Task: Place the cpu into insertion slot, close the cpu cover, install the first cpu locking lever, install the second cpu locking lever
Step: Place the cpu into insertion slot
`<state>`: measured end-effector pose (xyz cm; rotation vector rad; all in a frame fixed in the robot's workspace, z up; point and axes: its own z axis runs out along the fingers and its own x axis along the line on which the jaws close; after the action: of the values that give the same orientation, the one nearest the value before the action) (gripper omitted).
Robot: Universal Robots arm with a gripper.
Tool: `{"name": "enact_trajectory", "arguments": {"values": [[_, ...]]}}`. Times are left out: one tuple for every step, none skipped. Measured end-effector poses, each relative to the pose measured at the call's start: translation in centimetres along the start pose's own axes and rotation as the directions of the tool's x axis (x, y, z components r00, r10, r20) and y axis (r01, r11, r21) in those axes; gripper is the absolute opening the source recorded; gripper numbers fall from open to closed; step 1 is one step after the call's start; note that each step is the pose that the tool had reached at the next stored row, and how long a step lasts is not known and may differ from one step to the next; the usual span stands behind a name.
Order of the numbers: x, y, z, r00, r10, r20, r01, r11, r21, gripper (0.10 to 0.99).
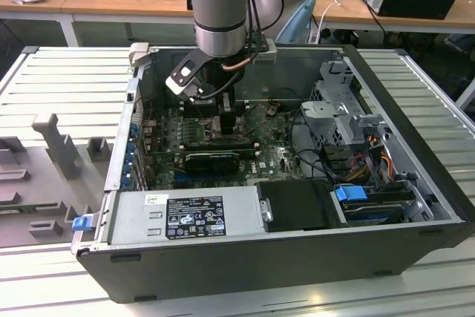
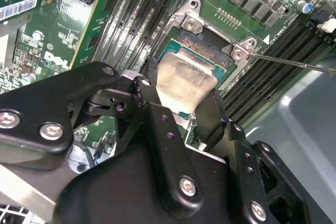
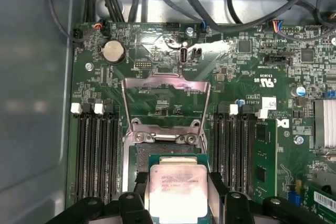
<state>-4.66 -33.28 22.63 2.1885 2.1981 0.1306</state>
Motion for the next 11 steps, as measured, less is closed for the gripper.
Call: {"name": "enact_trajectory", "arguments": {"values": [[0.01,0.0,0.03,1.0,0.005,0.0003,-0.005,1.0,0.0,0.529],[0.0,-0.01,0.06,1.0,0.007,0.0008,-0.007,1.0,0.0,0.529],[0.0,-0.01,0.08,1.0,0.008,0.0007,-0.008,1.0,0.0,0.529],[0.0,-0.01,0.1,1.0,0.008,0.0007,-0.008,1.0,0.0,0.529],[0.0,-0.01,0.13,1.0,0.008,0.0006,-0.008,1.0,0.0,0.529],[0.0,-0.01,0.14,1.0,0.008,0.0007,-0.008,1.0,0.0,0.529],[0.01,-0.01,0.16,1.0,0.008,0.001,-0.008,1.0,0.0,0.529],[0.02,-0.02,0.2,1.0,0.008,0.0015,-0.008,1.0,0.0,0.529],[0.02,-0.04,0.42,1.0,0.007,0.002,-0.007,1.0,0.0,0.529],[0.09,-0.06,0.64,1.0,0.008,0.0021,-0.008,1.0,0.0,0.529],[0.13,-0.07,0.79,1.0,0.008,0.0021,-0.008,1.0,0.0,0.529]]}}
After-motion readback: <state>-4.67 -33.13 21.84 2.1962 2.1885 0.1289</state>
